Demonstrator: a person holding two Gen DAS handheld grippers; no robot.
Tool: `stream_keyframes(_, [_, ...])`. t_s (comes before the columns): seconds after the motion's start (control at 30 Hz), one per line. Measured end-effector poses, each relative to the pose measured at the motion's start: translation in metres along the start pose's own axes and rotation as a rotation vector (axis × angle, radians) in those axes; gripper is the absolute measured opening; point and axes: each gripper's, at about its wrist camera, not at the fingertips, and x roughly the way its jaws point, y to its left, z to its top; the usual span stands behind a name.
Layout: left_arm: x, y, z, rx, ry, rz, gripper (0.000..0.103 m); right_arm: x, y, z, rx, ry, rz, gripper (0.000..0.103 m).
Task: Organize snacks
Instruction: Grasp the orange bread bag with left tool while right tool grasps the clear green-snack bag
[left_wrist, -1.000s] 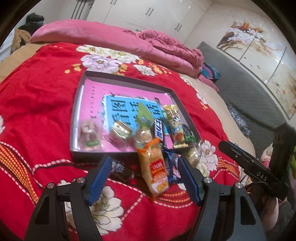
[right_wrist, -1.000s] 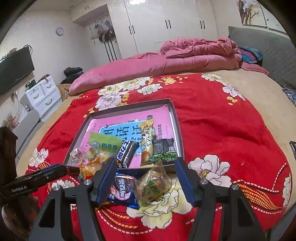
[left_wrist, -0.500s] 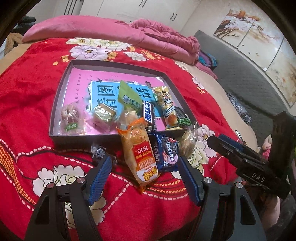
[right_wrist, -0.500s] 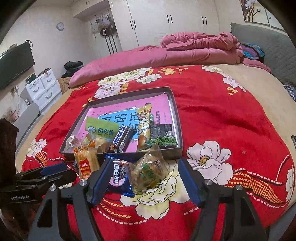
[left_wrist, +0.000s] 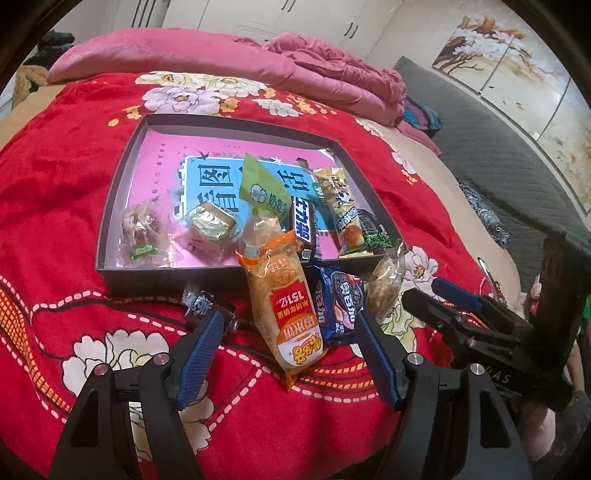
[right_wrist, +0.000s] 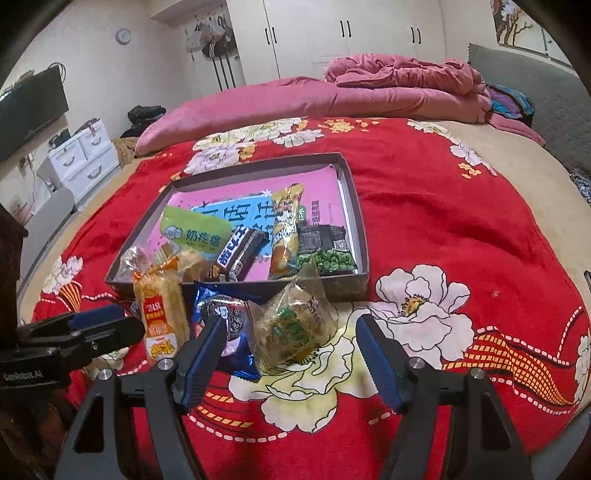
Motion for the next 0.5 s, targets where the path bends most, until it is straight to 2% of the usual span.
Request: stream_keyframes(0.5, [0.015,-0.003,0.008,-0.004,0.013,-0.01,0.075,0.029,-0.008,-0.002,0.007,0.036,-0.001,0.072])
